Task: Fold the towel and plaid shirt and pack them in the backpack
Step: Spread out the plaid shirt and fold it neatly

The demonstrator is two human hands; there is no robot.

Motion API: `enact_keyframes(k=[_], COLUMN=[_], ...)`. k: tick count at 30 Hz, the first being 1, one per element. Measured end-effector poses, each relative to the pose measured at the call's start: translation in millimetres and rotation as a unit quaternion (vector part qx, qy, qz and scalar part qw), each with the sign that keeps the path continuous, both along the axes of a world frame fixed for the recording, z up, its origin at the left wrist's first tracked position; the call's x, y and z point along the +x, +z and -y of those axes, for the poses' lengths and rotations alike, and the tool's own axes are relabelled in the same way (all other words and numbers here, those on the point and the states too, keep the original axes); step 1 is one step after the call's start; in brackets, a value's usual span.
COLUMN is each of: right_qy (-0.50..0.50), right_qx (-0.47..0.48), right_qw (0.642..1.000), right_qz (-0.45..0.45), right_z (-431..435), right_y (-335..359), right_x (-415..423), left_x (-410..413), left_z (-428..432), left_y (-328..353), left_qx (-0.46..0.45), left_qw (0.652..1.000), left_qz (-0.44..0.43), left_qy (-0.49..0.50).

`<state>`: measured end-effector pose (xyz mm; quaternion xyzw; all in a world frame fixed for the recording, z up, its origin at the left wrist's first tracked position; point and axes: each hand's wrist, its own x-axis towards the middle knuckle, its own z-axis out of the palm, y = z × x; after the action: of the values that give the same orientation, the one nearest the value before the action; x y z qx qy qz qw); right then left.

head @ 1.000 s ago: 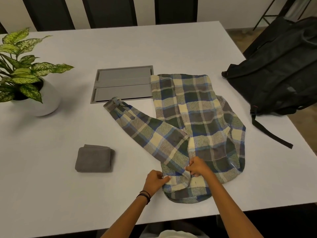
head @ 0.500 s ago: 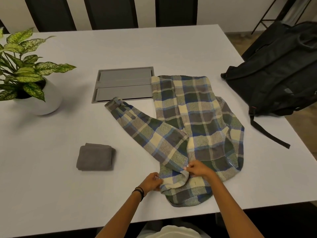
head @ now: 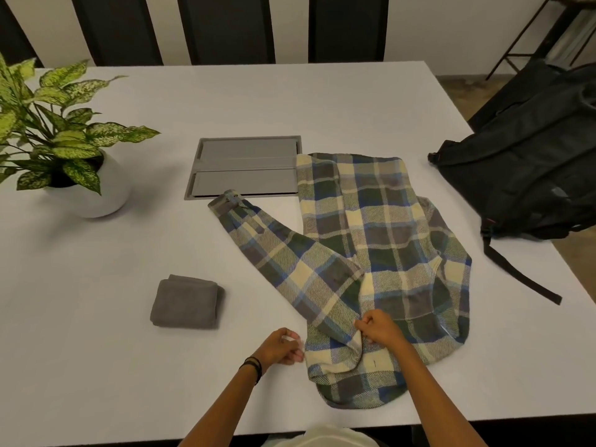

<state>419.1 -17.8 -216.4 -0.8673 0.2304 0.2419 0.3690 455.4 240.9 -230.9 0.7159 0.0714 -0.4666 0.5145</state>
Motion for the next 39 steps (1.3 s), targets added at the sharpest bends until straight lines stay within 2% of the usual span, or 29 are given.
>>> enact_keyframes(k=[6, 15, 19, 26, 34, 37, 39], right_qy=[-0.074, -0.082, -0.064, 0.056, 0.032, 0.029, 0.033], right_qx=[-0.010, -0.022, 0.000, 0.001, 0.050, 0.068, 0.085], right_qw=[0.994, 0.971, 0.978, 0.989, 0.988, 0.990, 0.991], right_qz=[0.079, 0.222, 0.199, 0.139, 0.139, 0.118, 0.099], right_z=[0, -6, -7, 4, 2, 0, -1], right_y=[9, 20, 21, 16, 6, 1, -3], right_x=[27, 77, 101, 146, 181, 188, 190], left_x=[32, 85, 117, 190, 263, 283, 293], left_z=[-13, -16, -19, -25, -31, -35, -39], left_y=[1, -2, 1, 7, 3, -3, -11], left_qx=[-0.006, 0.004, 0.001, 0.013, 0.046, 0.062, 0.109], left_qw=[0.990, 0.962, 0.955, 0.942, 0.899, 0.899, 0.901], left_qz=[0.041, 0.151, 0.160, 0.187, 0.225, 0.214, 0.218], left_qy=[0.134, 0.225, 0.248, 0.278, 0.372, 0.376, 0.359])
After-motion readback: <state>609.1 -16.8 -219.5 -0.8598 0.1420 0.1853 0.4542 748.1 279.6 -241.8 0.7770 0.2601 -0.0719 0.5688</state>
